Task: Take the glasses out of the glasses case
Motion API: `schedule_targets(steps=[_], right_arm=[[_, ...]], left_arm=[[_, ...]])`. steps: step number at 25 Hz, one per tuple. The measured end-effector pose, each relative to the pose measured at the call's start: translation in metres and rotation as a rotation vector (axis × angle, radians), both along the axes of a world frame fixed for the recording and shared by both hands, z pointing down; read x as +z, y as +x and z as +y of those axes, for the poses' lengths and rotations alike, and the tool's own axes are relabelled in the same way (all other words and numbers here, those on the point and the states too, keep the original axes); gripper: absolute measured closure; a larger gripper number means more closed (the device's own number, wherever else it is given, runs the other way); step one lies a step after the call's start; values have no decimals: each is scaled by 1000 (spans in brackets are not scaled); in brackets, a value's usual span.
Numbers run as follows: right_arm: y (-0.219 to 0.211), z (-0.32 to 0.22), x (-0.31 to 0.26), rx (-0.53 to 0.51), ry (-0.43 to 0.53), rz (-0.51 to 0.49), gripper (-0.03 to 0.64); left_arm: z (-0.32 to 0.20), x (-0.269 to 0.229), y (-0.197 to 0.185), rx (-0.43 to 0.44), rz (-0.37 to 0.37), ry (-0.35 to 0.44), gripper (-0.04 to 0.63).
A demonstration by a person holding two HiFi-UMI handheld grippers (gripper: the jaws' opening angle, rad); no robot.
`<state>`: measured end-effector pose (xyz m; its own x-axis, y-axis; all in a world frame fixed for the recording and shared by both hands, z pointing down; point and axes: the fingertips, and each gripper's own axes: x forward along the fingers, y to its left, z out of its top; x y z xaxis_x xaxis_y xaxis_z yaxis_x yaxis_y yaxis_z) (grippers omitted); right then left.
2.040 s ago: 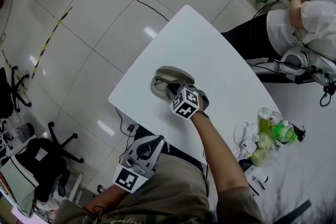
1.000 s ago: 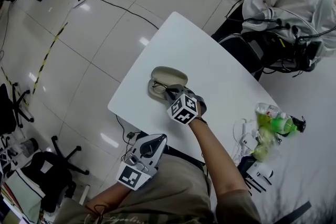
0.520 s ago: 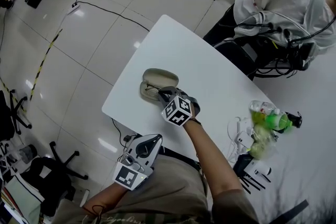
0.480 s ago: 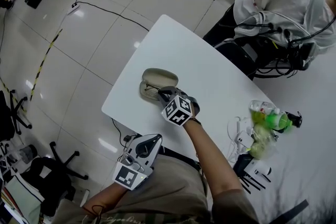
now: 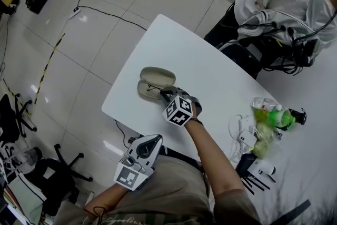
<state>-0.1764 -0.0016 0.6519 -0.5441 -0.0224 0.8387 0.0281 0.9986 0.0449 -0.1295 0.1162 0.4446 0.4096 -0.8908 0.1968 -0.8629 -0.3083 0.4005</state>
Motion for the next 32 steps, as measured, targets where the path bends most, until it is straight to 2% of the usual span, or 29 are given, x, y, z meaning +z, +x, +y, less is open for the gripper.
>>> schedule_targets(steps=[12,18,27,32], right_arm=[[22,4,-2,8,-3,-32,598],[25,6,-2,-4,-15,-59,598],[36,5,4,-6,-29,-35,598],[37,8,3,-14,-23,-37,598]], left_arm=[[6,0,19,-1,-64,-28,588],[14,-3,20,-1,-129,-28,588],[19,-2,12,-60,-148,-51,588],[22,-3,13,-56,-157,-51,588]])
